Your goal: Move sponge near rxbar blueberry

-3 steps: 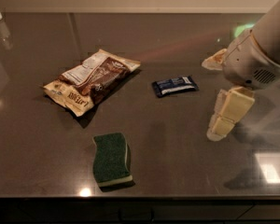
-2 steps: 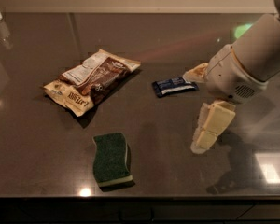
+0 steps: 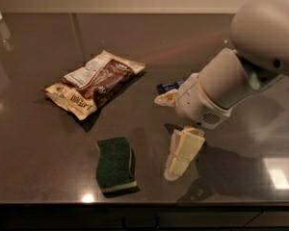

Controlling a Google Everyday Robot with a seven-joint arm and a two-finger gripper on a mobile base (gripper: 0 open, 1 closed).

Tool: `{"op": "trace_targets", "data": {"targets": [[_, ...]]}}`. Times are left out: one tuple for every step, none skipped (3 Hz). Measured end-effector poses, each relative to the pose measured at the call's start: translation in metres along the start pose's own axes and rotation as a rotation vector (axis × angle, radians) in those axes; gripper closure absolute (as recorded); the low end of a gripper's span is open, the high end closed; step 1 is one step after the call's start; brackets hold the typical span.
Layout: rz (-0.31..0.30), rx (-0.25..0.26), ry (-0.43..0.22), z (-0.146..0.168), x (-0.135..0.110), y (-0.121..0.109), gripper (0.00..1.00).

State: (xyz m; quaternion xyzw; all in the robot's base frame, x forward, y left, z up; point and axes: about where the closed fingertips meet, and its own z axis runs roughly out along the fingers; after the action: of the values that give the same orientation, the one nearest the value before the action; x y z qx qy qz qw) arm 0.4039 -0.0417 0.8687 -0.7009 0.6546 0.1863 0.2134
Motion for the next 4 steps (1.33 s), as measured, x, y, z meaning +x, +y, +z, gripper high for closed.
{"op": "trace_targets", "data": {"targets": [[-0.050, 0.009, -0.023, 0.026, -0.019, 0.003, 0.00], [-0.091, 0.005, -0.032, 0.045, -0.036, 0.008, 0.00], [-0.116, -0.024, -0.044, 0.062, -0.049, 0.018, 0.00], [-0.120, -0.052, -0.042, 0.075, -0.056, 0.027, 0.00]]}}
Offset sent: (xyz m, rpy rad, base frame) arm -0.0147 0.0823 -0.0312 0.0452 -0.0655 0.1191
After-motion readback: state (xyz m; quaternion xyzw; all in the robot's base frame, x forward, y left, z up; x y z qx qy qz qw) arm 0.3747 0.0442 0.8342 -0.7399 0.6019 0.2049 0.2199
